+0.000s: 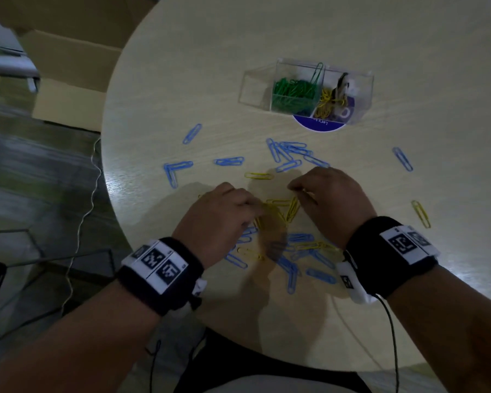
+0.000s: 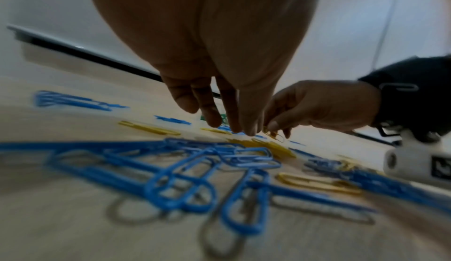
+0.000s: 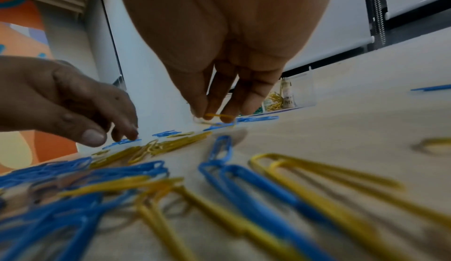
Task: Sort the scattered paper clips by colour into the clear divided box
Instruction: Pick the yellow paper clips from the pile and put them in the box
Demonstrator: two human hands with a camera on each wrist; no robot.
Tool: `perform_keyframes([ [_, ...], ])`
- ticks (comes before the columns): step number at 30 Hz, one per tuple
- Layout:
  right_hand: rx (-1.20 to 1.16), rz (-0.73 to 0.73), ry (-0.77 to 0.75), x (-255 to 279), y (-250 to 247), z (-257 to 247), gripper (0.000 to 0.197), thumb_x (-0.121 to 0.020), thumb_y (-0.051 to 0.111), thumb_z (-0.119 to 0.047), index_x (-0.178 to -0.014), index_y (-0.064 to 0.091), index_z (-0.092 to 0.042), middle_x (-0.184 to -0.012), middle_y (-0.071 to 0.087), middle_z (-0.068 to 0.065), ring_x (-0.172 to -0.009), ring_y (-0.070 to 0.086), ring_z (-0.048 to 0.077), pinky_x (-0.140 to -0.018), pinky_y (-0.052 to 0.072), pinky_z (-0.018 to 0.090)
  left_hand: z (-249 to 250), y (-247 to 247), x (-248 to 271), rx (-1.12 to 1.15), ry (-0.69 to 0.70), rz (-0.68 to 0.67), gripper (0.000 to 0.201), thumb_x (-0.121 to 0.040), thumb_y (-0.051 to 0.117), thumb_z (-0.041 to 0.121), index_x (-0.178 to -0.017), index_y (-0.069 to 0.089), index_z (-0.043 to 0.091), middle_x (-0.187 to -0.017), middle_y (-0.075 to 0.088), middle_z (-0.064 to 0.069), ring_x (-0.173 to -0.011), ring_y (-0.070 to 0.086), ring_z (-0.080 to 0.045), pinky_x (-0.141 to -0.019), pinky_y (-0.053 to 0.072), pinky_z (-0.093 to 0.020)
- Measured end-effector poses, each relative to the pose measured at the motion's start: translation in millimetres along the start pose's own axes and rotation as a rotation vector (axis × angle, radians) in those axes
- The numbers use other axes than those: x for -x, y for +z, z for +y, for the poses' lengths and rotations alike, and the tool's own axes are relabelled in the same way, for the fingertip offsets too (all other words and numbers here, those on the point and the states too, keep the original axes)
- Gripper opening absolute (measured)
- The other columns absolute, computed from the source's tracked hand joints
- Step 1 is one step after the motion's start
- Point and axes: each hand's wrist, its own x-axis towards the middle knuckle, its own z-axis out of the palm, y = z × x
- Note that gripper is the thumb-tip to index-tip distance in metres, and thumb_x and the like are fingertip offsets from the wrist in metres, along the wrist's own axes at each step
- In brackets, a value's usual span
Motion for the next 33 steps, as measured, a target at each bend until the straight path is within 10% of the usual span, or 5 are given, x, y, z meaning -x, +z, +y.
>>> perform_keyframes([
  [5,0.072,-0.232,-0.149,4,0,-1,0.044,-0.070,0.062,-0.020,-0.114,0.066,-0.015,-0.102,0.064,0.009,-0.087,0.056,0.034,-0.084,0.042,0.036,-11,2,-3,-0.086,-0.003,-0.055,0.014,-0.090,0.057,0.024,-0.095,0.070,0.022,-0.092,0.064,0.001,-0.083,0.053,-0.027,-0.069,0.049,-0.042],
  [24,0.212,-0.264,-0.010,17,-7,2,0.008,-0.075,0.059,-0.026,-0.081,0.062,-0.021,-0.080,0.059,0.005,-0.073,0.057,0.033,-0.064,0.052,0.044,-3,-12,-23,0.136,-0.339,-0.206,0.011,-0.080,0.067,0.018,-0.085,0.061,0.027,-0.082,0.053,0.007,-0.083,0.056,-0.022,-0.073,0.046,-0.036],
  [33,-0.095,0.068,0.146,9,-50,22,0.012,-0.083,0.055,-0.028,-0.084,0.066,-0.024,-0.079,0.062,-0.001,-0.071,0.061,0.021,-0.065,0.050,0.032,7,-44,-139,0.453,-0.460,0.192,0.010,-0.079,0.076,0.020,-0.084,0.068,0.022,-0.073,0.065,0.009,-0.069,0.063,-0.011,-0.070,0.048,-0.023],
])
